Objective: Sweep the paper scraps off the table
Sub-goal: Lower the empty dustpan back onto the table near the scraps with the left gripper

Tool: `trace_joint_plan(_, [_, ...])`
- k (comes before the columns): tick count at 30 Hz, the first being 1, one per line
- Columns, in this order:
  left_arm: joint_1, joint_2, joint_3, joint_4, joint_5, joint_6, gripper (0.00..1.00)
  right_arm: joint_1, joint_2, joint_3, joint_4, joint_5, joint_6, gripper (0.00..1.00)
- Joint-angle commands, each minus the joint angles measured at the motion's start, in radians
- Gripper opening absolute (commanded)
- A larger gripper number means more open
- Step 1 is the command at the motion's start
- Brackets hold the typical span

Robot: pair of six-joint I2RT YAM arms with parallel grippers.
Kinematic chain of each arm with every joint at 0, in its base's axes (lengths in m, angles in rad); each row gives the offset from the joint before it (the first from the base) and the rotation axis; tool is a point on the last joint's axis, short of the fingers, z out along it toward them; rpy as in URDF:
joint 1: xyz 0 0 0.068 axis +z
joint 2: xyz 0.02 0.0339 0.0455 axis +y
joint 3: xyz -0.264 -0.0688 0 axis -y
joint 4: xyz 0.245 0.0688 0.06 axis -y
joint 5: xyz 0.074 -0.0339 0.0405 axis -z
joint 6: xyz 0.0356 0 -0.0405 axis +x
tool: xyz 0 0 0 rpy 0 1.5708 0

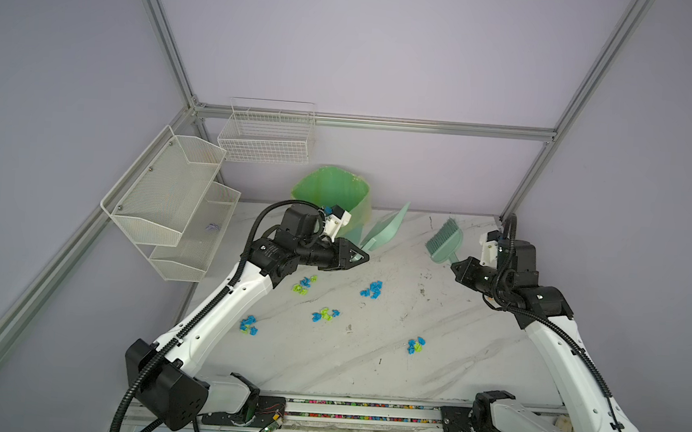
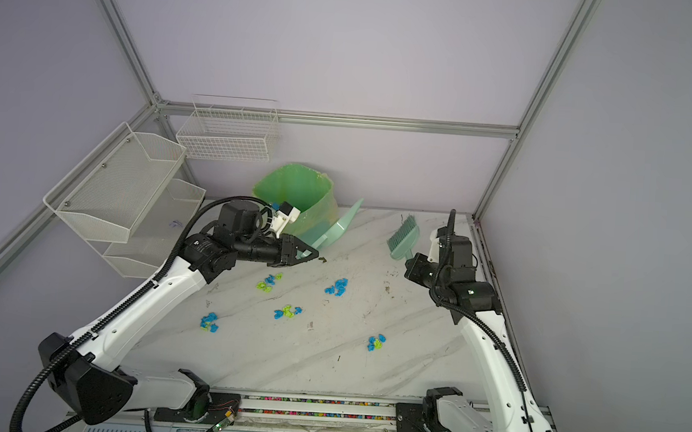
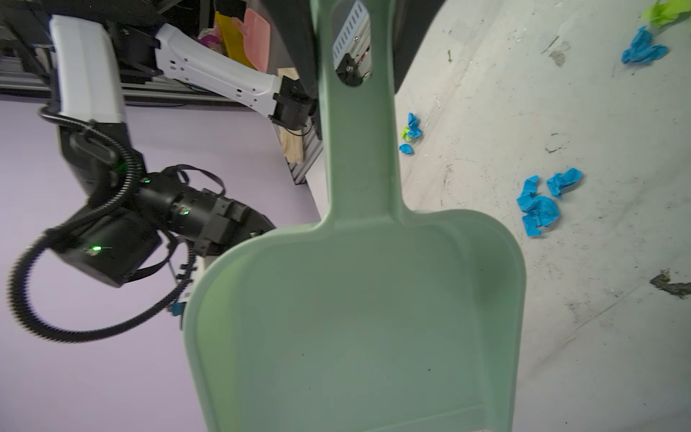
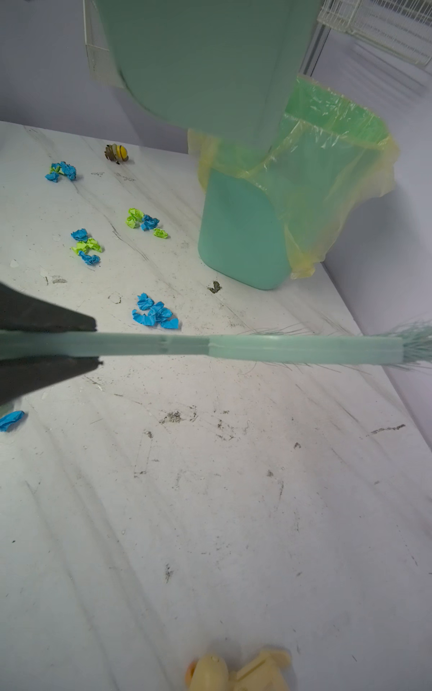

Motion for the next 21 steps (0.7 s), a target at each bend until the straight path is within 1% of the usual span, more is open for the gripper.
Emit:
trace_joint_plan(1, [-0.025,-0.011,0.1,-0.091,-0.097,0.157,0.0,-0.001,-0.01,0.035,-0.072,-0.027,-0.022,0.0])
trace_joint_plan(4, [-0.044,-0.011,0.075,-0.134,-0.164,0.231,0.0,0.0,-0.015,0.021,-0.084,-0.048,-0.018,0.0])
trace_joint_plan(6, [-0.062,-0.007,0.049,-0.134,-0.193,0.291,0.0,0.001,-0.02,0.013,-0.097,-0.04,-0.013,0.0])
trace_joint_plan(9, [-0.13,-0.005,0.014,-0.143,-0.31,0.366,0.0,0.009,-0.014,0.01,-0.124,-0.036,-0.007,0.0])
trace_joint_plan(10, [-0.146,-0.003,0.008,-0.143,-0.317,0.377,0.0,0.011,-0.009,0.014,-0.134,-0.041,-0.008,0.0])
trace_joint_plan(12, [-0.165,0.001,-0.005,-0.146,-0.332,0.387,0.0,0.02,0.003,0.026,-0.155,-0.041,-0.017,0.0])
trace_joint_plan(17, [-0.178,0.007,-0.044,-0.145,-0.403,0.382,0.0,0.042,0.037,0.06,-0.228,-0.038,-0.057,0.0])
trace_joint_plan(21, [-0.207,0.018,-0.064,-0.146,-0.459,0.377,0.0,0.052,0.013,0.042,-0.256,-0.026,-0.065,0.0])
